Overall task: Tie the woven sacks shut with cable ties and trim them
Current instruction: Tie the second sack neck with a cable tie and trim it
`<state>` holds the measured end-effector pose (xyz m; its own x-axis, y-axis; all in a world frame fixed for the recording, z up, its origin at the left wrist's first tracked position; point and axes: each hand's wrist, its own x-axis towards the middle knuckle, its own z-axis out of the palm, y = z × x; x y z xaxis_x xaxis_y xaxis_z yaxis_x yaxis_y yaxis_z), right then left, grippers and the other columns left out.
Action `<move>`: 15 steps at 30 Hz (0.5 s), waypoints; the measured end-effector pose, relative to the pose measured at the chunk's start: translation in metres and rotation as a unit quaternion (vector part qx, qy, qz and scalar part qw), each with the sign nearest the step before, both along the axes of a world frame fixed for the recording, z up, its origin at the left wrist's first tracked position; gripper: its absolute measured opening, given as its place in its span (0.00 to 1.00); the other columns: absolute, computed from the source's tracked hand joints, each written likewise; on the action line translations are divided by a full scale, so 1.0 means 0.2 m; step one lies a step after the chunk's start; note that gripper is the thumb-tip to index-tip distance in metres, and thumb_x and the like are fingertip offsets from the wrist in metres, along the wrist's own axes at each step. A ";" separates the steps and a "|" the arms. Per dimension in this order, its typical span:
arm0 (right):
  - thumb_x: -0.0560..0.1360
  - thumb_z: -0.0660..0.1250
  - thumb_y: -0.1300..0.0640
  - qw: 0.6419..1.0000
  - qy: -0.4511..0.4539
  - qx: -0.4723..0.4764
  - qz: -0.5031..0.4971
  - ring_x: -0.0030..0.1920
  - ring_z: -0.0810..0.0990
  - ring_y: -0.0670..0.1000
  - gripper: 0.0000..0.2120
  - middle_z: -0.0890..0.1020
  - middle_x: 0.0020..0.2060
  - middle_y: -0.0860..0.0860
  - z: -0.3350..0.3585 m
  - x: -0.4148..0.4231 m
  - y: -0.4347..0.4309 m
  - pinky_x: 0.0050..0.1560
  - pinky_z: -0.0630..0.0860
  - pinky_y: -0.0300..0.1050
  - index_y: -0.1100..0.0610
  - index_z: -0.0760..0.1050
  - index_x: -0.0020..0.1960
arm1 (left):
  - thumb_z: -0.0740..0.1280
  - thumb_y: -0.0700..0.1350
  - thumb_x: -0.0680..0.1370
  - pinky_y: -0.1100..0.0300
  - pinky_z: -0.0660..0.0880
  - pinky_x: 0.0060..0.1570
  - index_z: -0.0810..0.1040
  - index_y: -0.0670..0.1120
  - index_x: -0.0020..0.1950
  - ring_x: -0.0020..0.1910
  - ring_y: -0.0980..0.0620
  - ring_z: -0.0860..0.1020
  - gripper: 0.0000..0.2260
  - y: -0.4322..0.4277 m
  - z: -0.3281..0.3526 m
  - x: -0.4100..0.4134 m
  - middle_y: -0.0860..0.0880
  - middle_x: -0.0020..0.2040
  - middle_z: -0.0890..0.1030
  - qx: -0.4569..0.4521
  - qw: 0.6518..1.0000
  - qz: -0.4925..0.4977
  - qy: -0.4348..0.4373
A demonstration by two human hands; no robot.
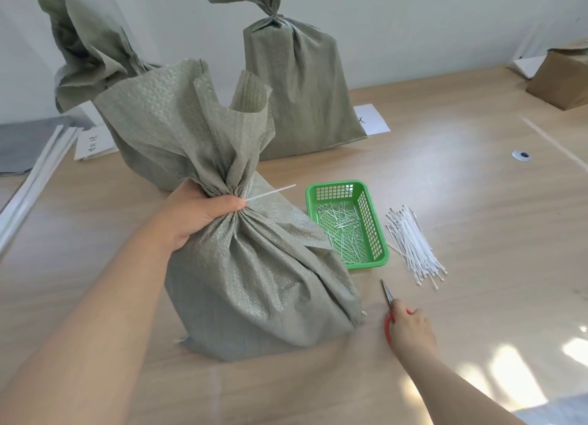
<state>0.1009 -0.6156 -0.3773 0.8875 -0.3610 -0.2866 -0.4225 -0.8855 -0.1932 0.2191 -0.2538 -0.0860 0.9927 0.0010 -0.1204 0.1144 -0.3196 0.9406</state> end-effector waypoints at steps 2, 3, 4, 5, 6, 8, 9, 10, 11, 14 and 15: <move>0.81 0.55 0.50 1.000 0.002 0.007 0.015 0.51 0.80 0.63 0.13 0.76 0.48 0.60 0.00 0.01 -0.02 0.48 0.75 0.50 0.54 0.71 0.61 | 0.79 0.37 0.69 0.60 0.76 0.56 0.83 0.50 0.49 0.50 0.60 0.84 0.13 0.00 0.00 0.00 0.58 0.46 0.87 -0.002 1.000 0.001 -0.001; 0.82 0.54 0.51 1.000 0.010 0.010 0.022 0.51 0.80 0.63 0.13 0.77 0.48 0.60 -0.01 0.02 -0.03 0.49 0.75 0.50 0.54 0.70 0.61 | 0.77 0.36 0.71 0.61 0.76 0.54 0.83 0.50 0.49 0.48 0.62 0.84 0.12 -0.01 0.00 0.00 0.59 0.45 0.87 -0.001 1.000 0.000 -0.001; 0.81 0.54 0.52 0.999 0.018 0.012 0.027 0.52 0.80 0.62 0.12 0.78 0.49 0.59 0.00 0.03 -0.04 0.49 0.75 0.50 0.54 0.69 0.62 | 0.77 0.35 0.71 0.63 0.75 0.51 0.83 0.50 0.49 0.47 0.63 0.84 0.12 -0.01 0.00 0.00 0.60 0.44 0.87 0.001 1.000 -0.001 0.000; 0.81 0.54 0.53 0.999 0.022 0.015 0.027 0.53 0.80 0.62 0.12 0.79 0.49 0.59 0.00 0.03 -0.05 0.49 0.75 0.50 0.55 0.68 0.62 | 0.76 0.35 0.71 0.64 0.75 0.50 0.83 0.50 0.49 0.46 0.64 0.84 0.12 -0.01 0.00 0.00 0.61 0.43 0.87 0.002 1.000 -0.002 -0.001; 0.81 0.55 0.53 0.999 0.020 0.020 0.026 0.53 0.81 0.61 0.12 0.79 0.49 0.58 0.01 0.02 -0.06 0.48 0.74 0.50 0.55 0.67 0.62 | 0.76 0.36 0.72 0.65 0.75 0.49 0.82 0.51 0.49 0.46 0.65 0.84 0.12 -0.01 0.00 0.00 0.61 0.43 0.86 0.003 1.000 -0.003 -0.001; 0.80 0.57 0.52 0.999 -0.002 0.045 0.029 0.52 0.81 0.61 0.13 0.82 0.49 0.57 0.03 0.00 -0.07 0.46 0.74 0.49 0.54 0.67 0.63 | 0.76 0.36 0.72 0.65 0.75 0.49 0.82 0.51 0.49 0.45 0.65 0.83 0.12 -0.01 0.01 0.00 0.62 0.42 0.86 0.001 1.000 -0.005 0.000; 0.80 0.58 0.51 0.997 -0.019 0.063 0.027 0.51 0.82 0.61 0.13 0.83 0.49 0.56 0.04 -0.02 -0.07 0.44 0.72 0.48 0.53 0.67 0.63 | 0.76 0.36 0.72 0.65 0.75 0.49 0.82 0.51 0.49 0.45 0.66 0.83 0.12 -0.01 0.01 -0.01 0.62 0.42 0.86 0.000 1.000 -0.006 -0.001; 0.80 0.59 0.51 0.996 -0.040 0.077 0.023 0.50 0.82 0.61 0.13 0.84 0.48 0.55 0.06 -0.04 -0.06 0.42 0.71 0.47 0.52 0.68 0.64 | 0.76 0.36 0.72 0.65 0.75 0.49 0.82 0.51 0.49 0.44 0.66 0.83 0.12 -0.01 0.01 -0.01 0.62 0.42 0.86 -0.002 1.000 -0.008 -0.002; 0.79 0.60 0.51 0.994 -0.062 0.090 0.014 0.49 0.83 0.61 0.14 0.85 0.47 0.53 0.09 -0.05 -0.06 0.41 0.69 0.46 0.52 0.68 0.64 | 0.76 0.36 0.72 0.66 0.75 0.48 0.82 0.51 0.49 0.44 0.66 0.83 0.11 -0.01 0.01 -0.01 0.62 0.41 0.86 -0.005 1.000 -0.009 -0.002; 0.76 0.65 0.53 0.981 -0.120 0.147 -0.032 0.43 0.83 0.59 0.15 0.82 0.38 0.48 0.19 -0.06 -0.04 0.40 0.70 0.46 0.49 0.70 0.62 | 0.76 0.36 0.73 0.70 0.75 0.45 0.82 0.51 0.49 0.42 0.68 0.83 0.11 0.00 0.00 -0.02 0.63 0.40 0.86 -0.013 1.000 -0.017 -0.001; 0.76 0.67 0.54 0.973 -0.141 0.177 -0.050 0.41 0.82 0.57 0.14 0.81 0.37 0.46 0.23 -0.05 -0.02 0.40 0.71 0.46 0.49 0.71 0.60 | 0.76 0.36 0.72 0.69 0.75 0.45 0.82 0.51 0.49 0.42 0.68 0.83 0.11 0.00 0.00 -0.01 0.63 0.40 0.86 -0.014 1.000 -0.019 0.000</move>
<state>0.0909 -0.6205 -0.3317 0.9147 -0.3718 -0.1587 -0.3885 -0.7002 -0.5990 0.2162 -0.2536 -0.0856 0.9921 -0.0397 -0.1190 0.1021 -0.2963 0.9496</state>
